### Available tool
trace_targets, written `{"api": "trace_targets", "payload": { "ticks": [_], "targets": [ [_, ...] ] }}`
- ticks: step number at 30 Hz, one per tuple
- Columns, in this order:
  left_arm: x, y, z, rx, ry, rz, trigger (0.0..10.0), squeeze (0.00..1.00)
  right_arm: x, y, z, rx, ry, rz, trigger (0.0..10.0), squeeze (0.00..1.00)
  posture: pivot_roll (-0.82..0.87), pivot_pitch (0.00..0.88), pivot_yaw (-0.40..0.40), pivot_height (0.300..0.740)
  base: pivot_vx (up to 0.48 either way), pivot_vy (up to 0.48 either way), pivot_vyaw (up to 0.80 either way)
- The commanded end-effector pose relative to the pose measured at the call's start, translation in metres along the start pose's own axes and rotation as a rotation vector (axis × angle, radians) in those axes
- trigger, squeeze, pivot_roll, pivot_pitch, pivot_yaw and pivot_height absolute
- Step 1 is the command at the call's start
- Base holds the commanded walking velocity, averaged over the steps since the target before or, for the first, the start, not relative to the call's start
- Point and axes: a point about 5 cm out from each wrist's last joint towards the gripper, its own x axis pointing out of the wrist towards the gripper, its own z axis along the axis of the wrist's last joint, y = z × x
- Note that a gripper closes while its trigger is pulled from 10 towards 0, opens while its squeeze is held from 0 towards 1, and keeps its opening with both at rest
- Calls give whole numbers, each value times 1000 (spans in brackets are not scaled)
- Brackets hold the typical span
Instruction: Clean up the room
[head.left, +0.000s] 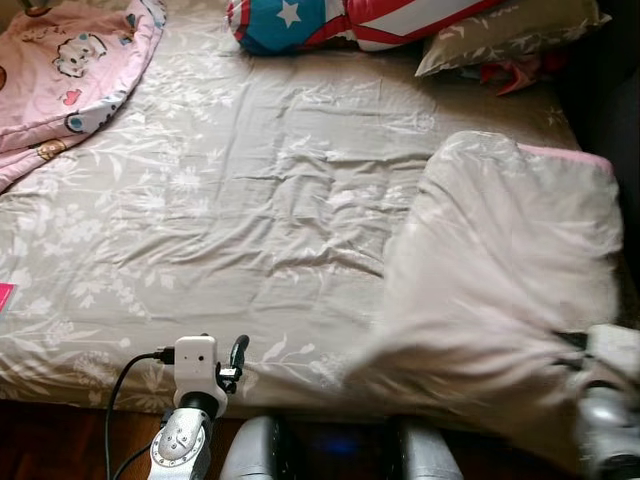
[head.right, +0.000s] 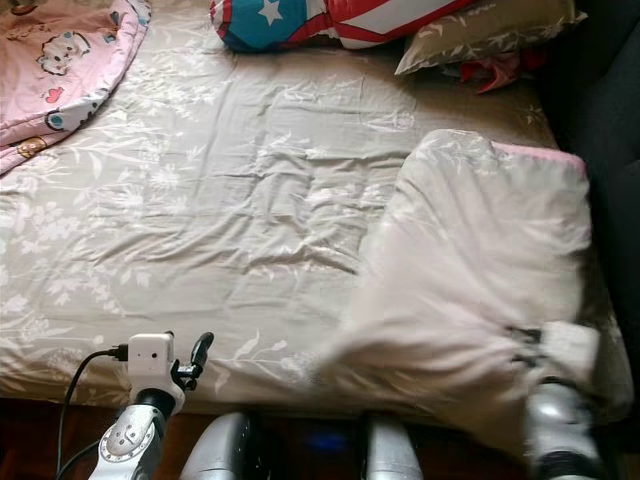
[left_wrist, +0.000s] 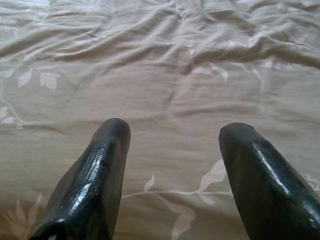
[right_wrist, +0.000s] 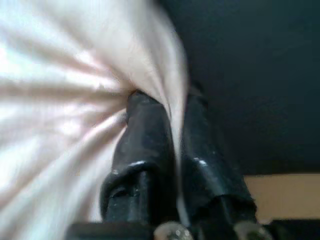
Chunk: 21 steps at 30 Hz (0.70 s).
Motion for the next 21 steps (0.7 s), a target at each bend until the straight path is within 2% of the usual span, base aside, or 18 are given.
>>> {"api": "trace_targets", "payload": {
  "ticks": [1, 2, 3, 5, 6, 7, 11, 14, 15, 18, 19, 21],
  "targets": [
    [-6, 3, -11, 9, 40, 5, 10000, 0, 6, -35, 9, -6, -34, -144, 0, 0, -145, 257, 12, 658, 0, 0, 0],
    [-6, 3, -11, 9, 40, 5, 10000, 0, 6, -35, 9, -6, -34, -144, 0, 0, -145, 257, 12, 658, 0, 0, 0],
    [-6, 4, -11, 11, 42, 5, 10000, 0, 7, -44, 7, -23, -17, -173, 0, 0, -145, 257, 14, 658, 0, 0, 0],
    [-6, 5, -11, 13, 44, 4, 10000, 0, 7, -48, 5, -29, 6, -186, 0, 0, -146, 256, 16, 658, 0, 0, 0],
    [-6, 5, -12, 14, 45, 3, 10000, 0, 7, -48, 4, -24, 13, -188, 3373, 0, -145, 255, 17, 658, 0, 0, 0],
    [-6, 5, -12, 17, 47, 2, 10000, 0, 7, -50, 3, -35, 17, -194, 10000, 0, -144, 253, 19, 658, 0, 0, 0],
    [-6, 6, -13, 21, 48, 0, 10000, 0, 8, -65, 5, -27, 11, -265, 10000, 0, -135, 248, 29, 658, 0, 0, 0],
    [-7, 5, -13, 22, 49, -3, 10000, 0, 9, -70, 8, -23, 5, -282, 10000, 0, -138, 245, 32, 658, 0, 0, 0],
    [-7, 4, -14, 22, 51, -5, 10000, 0, 11, -81, 16, -36, -20, -320, 10000, 0, -139, 243, 33, 658, 0, 0, 0],
    [-7, 4, -15, 22, 52, -8, 10000, 0, 13, -97, 27, -43, -50, -374, 10000, 0, -143, 241, 34, 658, 0, 0, 0],
    [-6, 3, -15, 22, 52, -11, 10000, 0, 14, -109, 36, -48, -67, -410, 10000, 0, -143, 240, 35, 658, 0, 0, 0],
    [-6, 3, -15, 22, 52, -13, 10000, 0, 15, -117, 42, -56, -76, -429, 10000, 0, -143, 240, 36, 658, 0, 0, 0]
  ]
}}
